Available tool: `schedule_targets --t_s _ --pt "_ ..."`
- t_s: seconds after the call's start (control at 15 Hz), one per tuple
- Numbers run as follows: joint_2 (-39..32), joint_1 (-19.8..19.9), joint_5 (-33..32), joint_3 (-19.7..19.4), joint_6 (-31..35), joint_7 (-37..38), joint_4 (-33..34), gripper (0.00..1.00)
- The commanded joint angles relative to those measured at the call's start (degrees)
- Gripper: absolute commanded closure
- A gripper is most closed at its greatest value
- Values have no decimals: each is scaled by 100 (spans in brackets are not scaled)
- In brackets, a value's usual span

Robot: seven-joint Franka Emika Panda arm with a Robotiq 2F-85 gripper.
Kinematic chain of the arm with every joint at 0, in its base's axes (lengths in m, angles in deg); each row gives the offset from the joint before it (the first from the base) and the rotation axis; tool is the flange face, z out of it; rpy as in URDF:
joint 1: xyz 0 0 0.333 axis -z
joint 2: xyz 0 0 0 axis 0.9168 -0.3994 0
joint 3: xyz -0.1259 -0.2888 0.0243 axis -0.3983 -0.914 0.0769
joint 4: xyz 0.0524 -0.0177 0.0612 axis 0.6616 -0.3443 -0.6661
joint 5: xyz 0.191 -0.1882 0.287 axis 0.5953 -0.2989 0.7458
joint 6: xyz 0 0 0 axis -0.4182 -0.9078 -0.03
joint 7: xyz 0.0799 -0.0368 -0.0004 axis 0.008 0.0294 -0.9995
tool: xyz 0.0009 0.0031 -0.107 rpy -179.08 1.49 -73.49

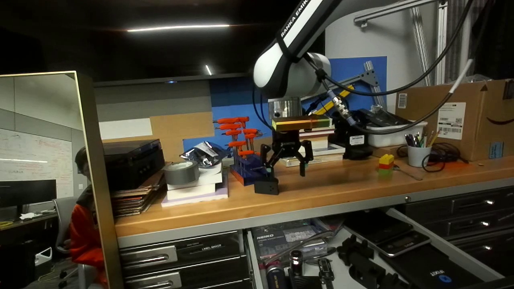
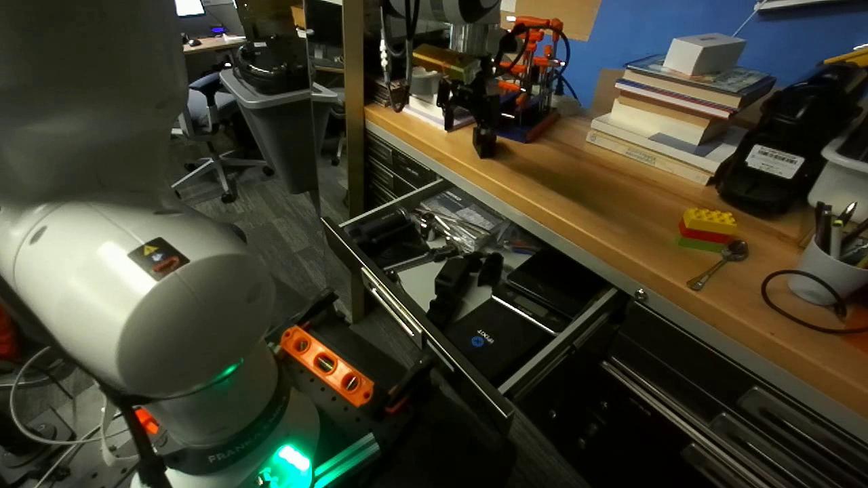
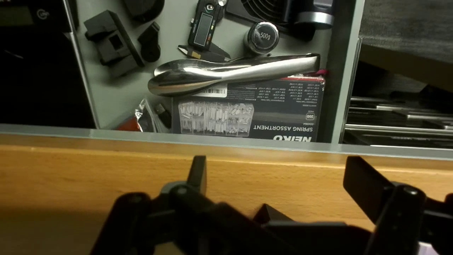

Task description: Place the three black objects inside the open drawer and push the drawer closed

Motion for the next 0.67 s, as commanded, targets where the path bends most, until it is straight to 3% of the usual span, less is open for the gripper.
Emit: schedule_targets --t_s 0.0,0.4,0.6 --pt "-45 -68 -98 109 -273 -934 323 0" --pt "-190 25 -126 242 21 -2720 410 0" --pt "-306 109 -204 250 527 -3550 408 0"
